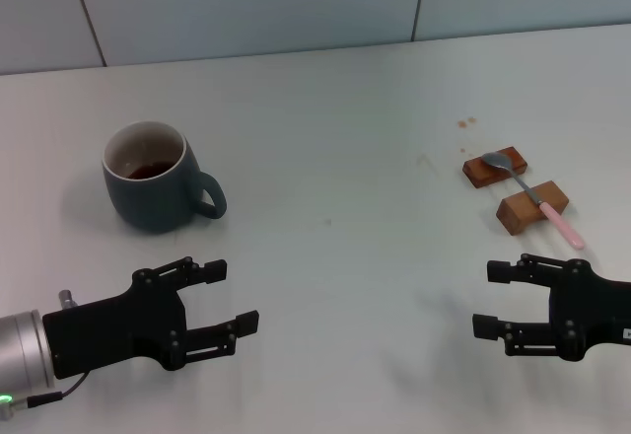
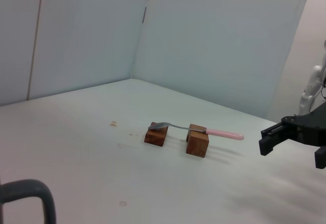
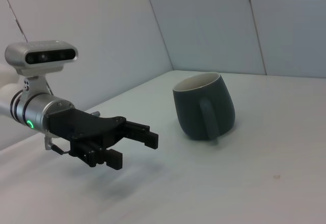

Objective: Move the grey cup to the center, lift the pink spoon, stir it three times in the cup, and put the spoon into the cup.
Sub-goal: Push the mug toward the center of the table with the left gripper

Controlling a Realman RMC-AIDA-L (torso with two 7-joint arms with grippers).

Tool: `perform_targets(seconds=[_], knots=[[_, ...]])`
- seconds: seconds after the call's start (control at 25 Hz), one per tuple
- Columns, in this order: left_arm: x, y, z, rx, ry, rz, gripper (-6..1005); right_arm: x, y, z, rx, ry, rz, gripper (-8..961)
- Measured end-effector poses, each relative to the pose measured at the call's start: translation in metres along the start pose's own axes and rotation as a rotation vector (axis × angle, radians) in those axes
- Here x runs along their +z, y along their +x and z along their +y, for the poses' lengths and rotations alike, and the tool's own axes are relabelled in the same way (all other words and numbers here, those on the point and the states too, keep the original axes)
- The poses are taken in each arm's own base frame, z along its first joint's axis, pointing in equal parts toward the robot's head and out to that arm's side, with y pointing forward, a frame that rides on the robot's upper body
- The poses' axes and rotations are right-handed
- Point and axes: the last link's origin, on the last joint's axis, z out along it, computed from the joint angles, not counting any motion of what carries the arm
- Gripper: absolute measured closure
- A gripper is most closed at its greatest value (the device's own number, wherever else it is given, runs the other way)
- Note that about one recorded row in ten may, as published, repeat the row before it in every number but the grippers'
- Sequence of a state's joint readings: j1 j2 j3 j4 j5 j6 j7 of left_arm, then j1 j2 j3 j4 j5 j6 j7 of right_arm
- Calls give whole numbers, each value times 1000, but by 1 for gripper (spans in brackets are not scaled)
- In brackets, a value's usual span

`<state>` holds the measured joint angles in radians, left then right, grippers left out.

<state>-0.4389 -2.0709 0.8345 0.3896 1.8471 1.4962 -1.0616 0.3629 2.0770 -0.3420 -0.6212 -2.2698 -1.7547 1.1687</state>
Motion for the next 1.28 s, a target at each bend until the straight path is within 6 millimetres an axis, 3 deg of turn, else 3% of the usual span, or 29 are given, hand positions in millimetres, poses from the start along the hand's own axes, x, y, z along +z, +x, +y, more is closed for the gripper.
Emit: perform_targets(seconds=[0.64, 0.72, 0.84, 0.88, 0.96, 1.16, 1.2, 1.28], knots=[[-2, 3, 3, 20, -12, 28, 183, -1, 2, 1, 0, 4, -1, 136], [-24, 13, 0, 94, 108, 219, 185, -1, 2, 1, 3, 4, -3, 139], [-40, 17, -4, 114, 219, 322, 187, 1, 4, 2, 14, 5, -5, 142], [-56, 18, -10, 146, 345, 408, 188, 1, 5, 1, 17, 7, -4, 143], [-69, 16, -22, 213, 525, 434, 189, 1, 5, 1, 17, 9, -4, 145], [-68, 2, -46, 310, 833, 356, 304, 1, 6, 1, 17, 9, -4, 150], [-59, -3, -54, 401, 980, 279, 327, 1, 6, 1, 17, 9, -4, 151], [-53, -4, -56, 462, 1030, 226, 373, 1, 6, 1, 17, 9, -4, 153]])
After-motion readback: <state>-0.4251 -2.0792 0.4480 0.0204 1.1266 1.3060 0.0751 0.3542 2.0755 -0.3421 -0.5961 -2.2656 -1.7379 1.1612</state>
